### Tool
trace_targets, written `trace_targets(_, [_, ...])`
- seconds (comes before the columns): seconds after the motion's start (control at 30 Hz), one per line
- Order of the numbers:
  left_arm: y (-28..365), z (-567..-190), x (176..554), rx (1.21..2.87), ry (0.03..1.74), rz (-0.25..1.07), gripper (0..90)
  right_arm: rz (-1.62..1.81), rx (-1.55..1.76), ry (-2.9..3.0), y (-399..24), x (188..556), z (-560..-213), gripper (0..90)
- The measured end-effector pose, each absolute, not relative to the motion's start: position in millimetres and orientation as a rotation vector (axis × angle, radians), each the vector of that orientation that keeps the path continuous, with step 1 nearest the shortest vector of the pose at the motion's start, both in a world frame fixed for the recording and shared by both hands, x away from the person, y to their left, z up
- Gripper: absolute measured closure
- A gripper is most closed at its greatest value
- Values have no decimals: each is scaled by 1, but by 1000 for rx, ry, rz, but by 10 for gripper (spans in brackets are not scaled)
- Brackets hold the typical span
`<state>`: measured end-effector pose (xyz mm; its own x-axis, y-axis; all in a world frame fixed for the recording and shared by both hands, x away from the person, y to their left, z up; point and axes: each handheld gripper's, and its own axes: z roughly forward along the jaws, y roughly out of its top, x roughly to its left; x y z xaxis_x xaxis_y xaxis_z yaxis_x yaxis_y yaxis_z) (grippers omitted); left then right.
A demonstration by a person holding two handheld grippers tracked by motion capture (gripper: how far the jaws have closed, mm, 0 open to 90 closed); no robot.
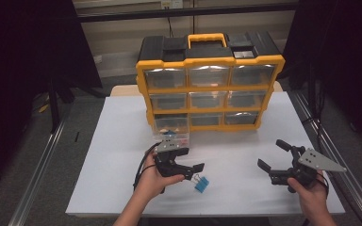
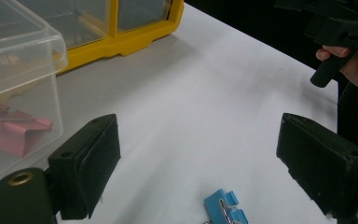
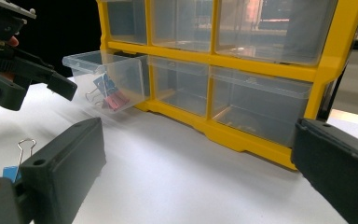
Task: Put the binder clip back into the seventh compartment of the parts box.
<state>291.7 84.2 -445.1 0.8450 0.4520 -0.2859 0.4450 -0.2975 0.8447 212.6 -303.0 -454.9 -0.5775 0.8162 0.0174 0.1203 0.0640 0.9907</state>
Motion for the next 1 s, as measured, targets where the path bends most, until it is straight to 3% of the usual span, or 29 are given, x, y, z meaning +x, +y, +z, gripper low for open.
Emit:
trace_targets(0.33, [85,-448,289,1945,647,-6,187,1565,953,1764,-303,212,-454,24])
trace_targets(1.0, [81,-459,284,2076,620,-98,458,1564,946,1766,-303,212,-454,27])
